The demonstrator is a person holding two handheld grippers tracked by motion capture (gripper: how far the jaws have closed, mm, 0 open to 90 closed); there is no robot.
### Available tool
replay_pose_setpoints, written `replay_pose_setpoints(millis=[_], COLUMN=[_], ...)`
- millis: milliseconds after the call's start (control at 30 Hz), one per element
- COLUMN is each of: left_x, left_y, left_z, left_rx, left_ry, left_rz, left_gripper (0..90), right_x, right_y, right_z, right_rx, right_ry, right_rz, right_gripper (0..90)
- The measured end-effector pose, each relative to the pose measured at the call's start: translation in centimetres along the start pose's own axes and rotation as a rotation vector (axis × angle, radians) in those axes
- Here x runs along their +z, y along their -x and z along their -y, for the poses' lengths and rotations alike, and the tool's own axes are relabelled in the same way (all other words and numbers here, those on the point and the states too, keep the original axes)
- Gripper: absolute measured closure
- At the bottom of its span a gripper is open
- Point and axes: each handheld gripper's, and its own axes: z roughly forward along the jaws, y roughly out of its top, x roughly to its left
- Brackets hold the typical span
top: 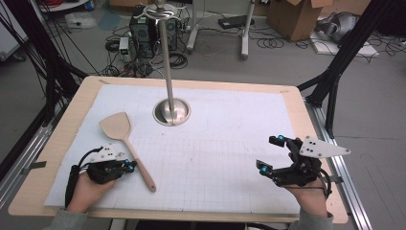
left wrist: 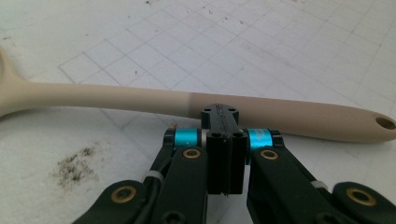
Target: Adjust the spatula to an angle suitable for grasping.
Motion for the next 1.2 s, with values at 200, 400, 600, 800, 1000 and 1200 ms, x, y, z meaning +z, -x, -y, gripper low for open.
replay_pose_setpoints(millis=[200,400,600,800,1000,1200], left_x=[0.7,1.1,1.7,2.1,2.4,2.8], left_y=[0.0,0.1,0.3,0.4,0.4,0.5], left_z=[-0.5,-0.8,-1.5,-1.9,-2.1,-2.3], left_rx=[-0.001,-0.001,0.012,0.014,0.016,0.013], left_ry=[0.004,0.006,0.003,0.005,0.004,0.010], left_rz=[0.001,0.000,-0.012,-0.015,-0.020,-0.025], left_gripper=[89.5,89.5,89.5,89.5,89.5,89.5], right_x=[-0.6,-1.1,-1.3,-1.6,-1.7,-1.9], right_y=[-0.1,-0.2,-0.2,-0.2,-0.3,-0.3], right_z=[0.2,0.4,0.6,0.8,0.9,1.0], right_rx=[0.009,0.010,0.013,0.015,0.020,0.025], right_ry=[-0.002,-0.007,-0.010,-0.013,-0.018,-0.023], right_rz=[0.017,0.027,0.037,0.044,0.047,0.050], right_gripper=[9.6,9.6,9.6,9.6,9.6,9.6])
